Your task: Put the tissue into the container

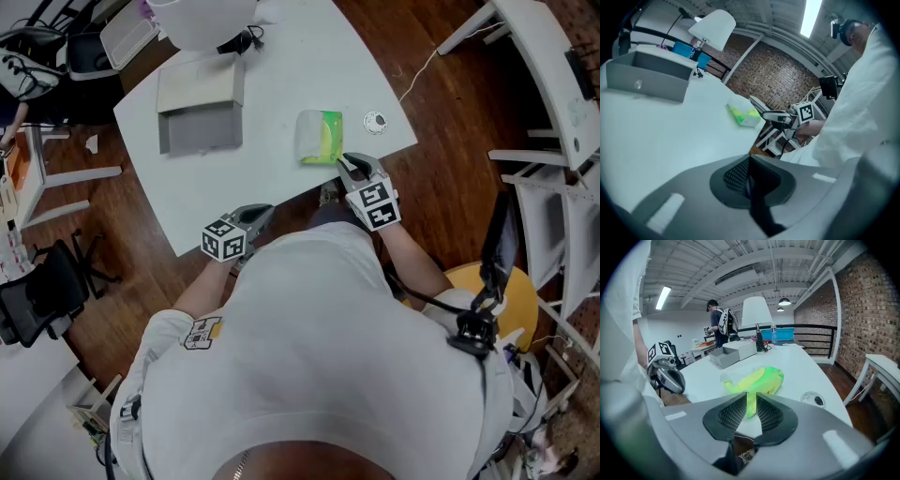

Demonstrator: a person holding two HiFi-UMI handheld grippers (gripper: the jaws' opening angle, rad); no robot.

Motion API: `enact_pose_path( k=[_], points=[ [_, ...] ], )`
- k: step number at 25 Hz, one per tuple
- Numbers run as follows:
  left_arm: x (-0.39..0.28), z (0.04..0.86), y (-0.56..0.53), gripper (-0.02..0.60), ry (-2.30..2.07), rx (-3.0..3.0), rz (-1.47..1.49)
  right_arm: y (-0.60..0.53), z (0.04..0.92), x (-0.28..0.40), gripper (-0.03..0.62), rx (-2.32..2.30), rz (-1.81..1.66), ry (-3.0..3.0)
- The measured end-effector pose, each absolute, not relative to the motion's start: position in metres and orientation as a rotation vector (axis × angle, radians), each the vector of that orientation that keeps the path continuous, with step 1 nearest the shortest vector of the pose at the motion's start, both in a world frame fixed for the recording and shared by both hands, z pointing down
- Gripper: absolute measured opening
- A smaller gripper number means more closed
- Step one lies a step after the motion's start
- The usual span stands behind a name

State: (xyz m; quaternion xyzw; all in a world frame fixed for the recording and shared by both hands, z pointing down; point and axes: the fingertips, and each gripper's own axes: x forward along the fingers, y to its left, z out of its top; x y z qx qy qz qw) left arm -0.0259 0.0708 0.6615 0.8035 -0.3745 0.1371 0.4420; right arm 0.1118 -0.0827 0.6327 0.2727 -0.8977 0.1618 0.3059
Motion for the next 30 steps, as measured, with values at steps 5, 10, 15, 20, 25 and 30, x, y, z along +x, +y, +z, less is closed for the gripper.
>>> enact_pose_path(
  k=[5, 10, 15, 20, 25, 30],
  points=[
    [-0.004, 0.625, -0.025, 0.090, -1.084, 2.053, 0.426, -0.119, 0.636, 0.129, 0.063, 0.709, 0.421, -2.357],
    [0.035, 0.610, -0.108, 0.375, -1.215, 2.060, 0.539, -0.139, 0.641, 0.149, 0.070, 0.735, 0.440, -2.326],
    [0.059, 0.639, -0.140, 0.592, -1.271, 1.946, 0.694, -0.151, 0.640, 0.153, 0.120, 0.735, 0.464, -2.332],
    [0.075, 0.666, -0.147, 0.592, -1.246, 1.893, 0.810, -0.153, 0.643, 0.159, 0.120, 0.738, 0.491, -2.332],
    [0.064, 0.674, -0.155, 0.426, -1.301, 1.852, 0.909, -0.158, 0.647, 0.170, 0.120, 0.739, 0.498, -2.312],
    [0.062, 0.676, -0.155, 0.376, -1.264, 1.901, 0.943, -0.162, 0.652, 0.172, 0.115, 0.737, 0.503, -2.303]
  ],
)
